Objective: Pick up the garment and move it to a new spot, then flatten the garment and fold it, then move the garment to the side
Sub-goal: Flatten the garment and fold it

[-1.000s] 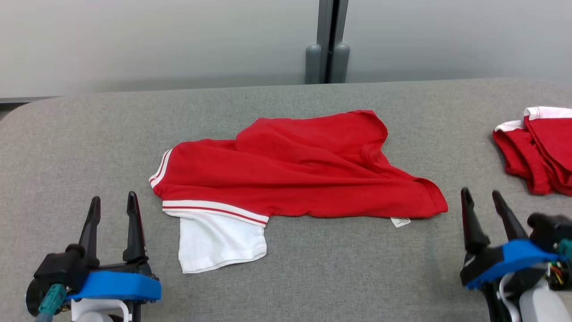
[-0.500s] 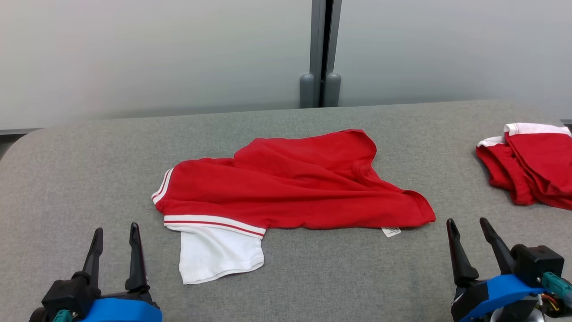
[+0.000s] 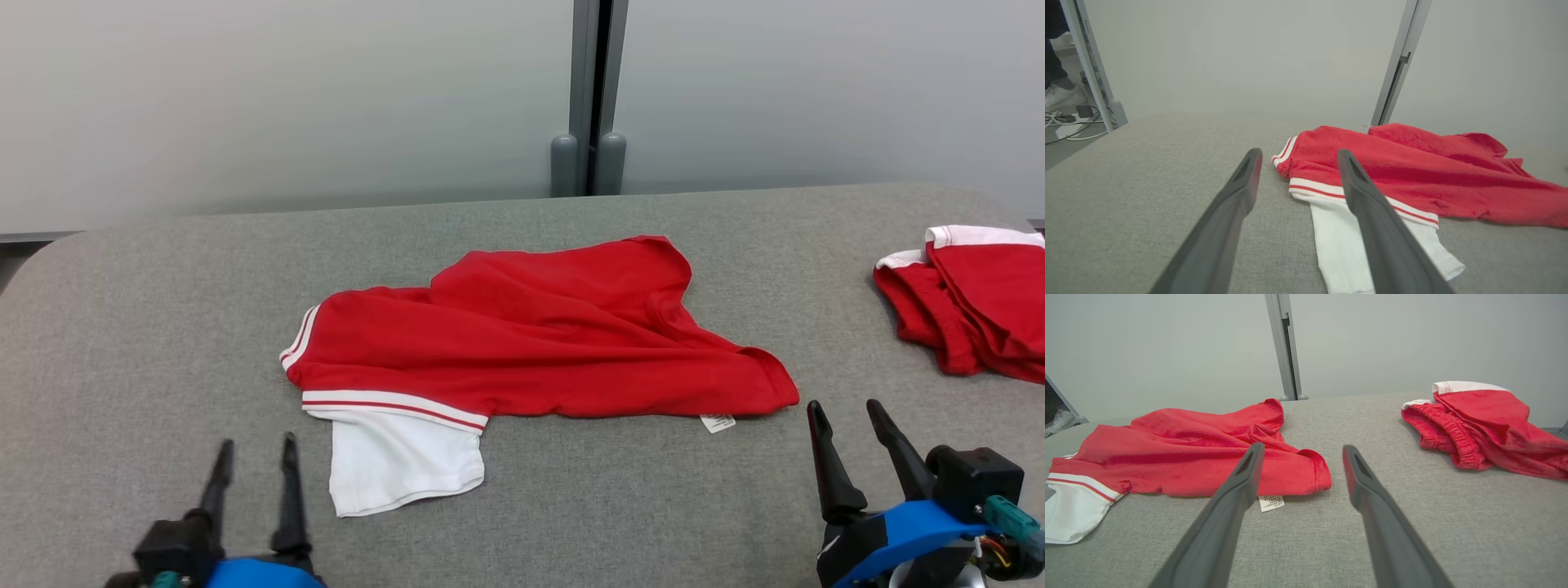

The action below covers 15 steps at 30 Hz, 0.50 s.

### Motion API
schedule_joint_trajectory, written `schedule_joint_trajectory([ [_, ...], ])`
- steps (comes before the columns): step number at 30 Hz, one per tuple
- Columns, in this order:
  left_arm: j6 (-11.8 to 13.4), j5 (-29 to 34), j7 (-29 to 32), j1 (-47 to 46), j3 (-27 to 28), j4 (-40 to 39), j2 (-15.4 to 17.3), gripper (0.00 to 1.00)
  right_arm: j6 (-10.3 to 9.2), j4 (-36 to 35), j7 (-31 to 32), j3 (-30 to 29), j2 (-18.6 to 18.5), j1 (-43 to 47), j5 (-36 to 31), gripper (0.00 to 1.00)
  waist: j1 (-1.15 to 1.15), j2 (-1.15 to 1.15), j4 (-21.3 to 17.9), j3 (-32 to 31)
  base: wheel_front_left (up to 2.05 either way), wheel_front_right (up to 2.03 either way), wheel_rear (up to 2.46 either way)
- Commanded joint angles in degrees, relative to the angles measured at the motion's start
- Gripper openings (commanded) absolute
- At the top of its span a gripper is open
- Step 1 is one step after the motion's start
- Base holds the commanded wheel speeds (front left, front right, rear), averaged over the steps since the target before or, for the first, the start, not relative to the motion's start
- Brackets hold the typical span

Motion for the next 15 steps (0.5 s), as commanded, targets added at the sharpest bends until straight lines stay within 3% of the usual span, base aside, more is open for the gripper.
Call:
schedule_joint_trajectory([
  [1, -0.03, 0.55, 0.87, -0.98, -1.82, 2.14, 0.04, 1.00, 0.03, 0.48, -0.14, 0.26, 0.04, -0.59, 0.61, 1.00, 0.00, 0.00, 0.01, 0.34, 0.00, 0.00, 0.00],
  [8, 0.07, 0.70, 5.82, -4.77, -6.06, 11.94, 0.06, 1.00, 0.03, 1.40, -0.73, 1.47, 0.01, -1.69, 1.45, 1.00, 0.00, 0.00, -0.89, 1.82, 0.00, 0.00, 0.00],
  [15, 2.39, 0.30, 9.95, -9.52, -5.75, 20.91, 0.37, 1.00, 0.03, 1.91, -1.52, 1.95, 0.02, -2.75, 1.55, 1.00, 0.00, 0.00, -2.15, 3.71, 0.00, 0.00, 0.00],
])
